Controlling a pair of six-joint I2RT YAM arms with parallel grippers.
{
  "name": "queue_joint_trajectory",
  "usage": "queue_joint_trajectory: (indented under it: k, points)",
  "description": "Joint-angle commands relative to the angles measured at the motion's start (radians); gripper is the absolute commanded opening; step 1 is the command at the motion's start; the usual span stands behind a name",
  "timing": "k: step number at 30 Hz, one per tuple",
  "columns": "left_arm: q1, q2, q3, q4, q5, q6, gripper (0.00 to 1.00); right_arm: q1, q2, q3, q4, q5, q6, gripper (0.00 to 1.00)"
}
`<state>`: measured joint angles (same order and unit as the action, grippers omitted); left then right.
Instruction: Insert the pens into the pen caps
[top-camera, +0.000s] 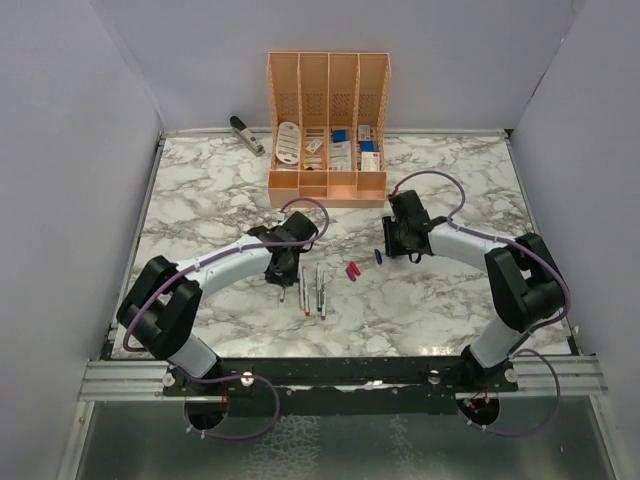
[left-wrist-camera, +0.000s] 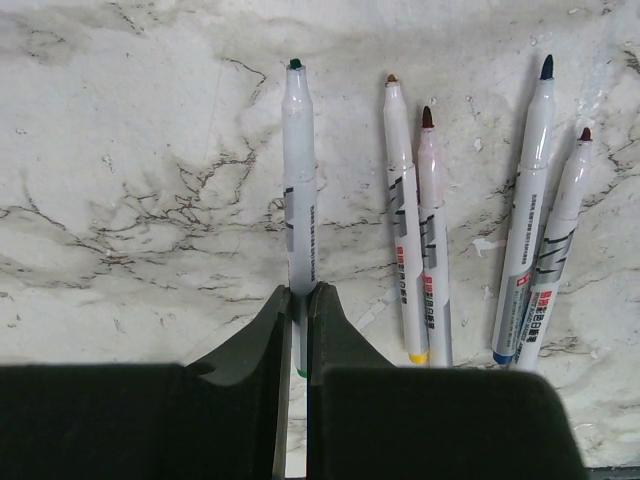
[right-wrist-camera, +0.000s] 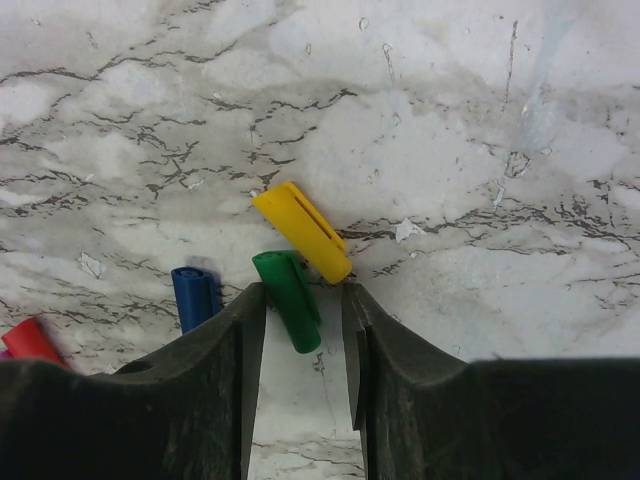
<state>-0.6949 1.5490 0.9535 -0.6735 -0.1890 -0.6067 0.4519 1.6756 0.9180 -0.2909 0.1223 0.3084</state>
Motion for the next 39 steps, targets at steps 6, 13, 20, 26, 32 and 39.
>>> queue_joint_trajectory:
  k: [6,13,20,26,32,39]
  points:
    - [0.005,-0.044,0.03,0.001,-0.041,0.04,0.0,0.006,0.054,0.012,-0.027,-0.025,0.005,0.24]
    - [0.009,-0.043,0.039,0.001,-0.049,0.059,0.0,0.006,0.056,0.024,-0.088,-0.058,0.029,0.21]
    - [0.011,-0.045,0.055,0.003,-0.051,0.099,0.0,0.006,0.071,0.038,-0.103,-0.068,0.044,0.02]
    - [0.011,-0.095,0.076,0.05,-0.05,0.165,0.0,0.006,-0.015,0.103,-0.131,-0.123,0.047,0.02]
    - [0.011,-0.174,0.064,0.19,0.011,0.23,0.0,0.006,-0.165,0.157,-0.053,-0.255,0.049,0.02]
    - [0.011,-0.292,-0.059,0.48,0.155,0.275,0.0,0.005,-0.306,0.078,0.249,-0.372,0.091,0.02]
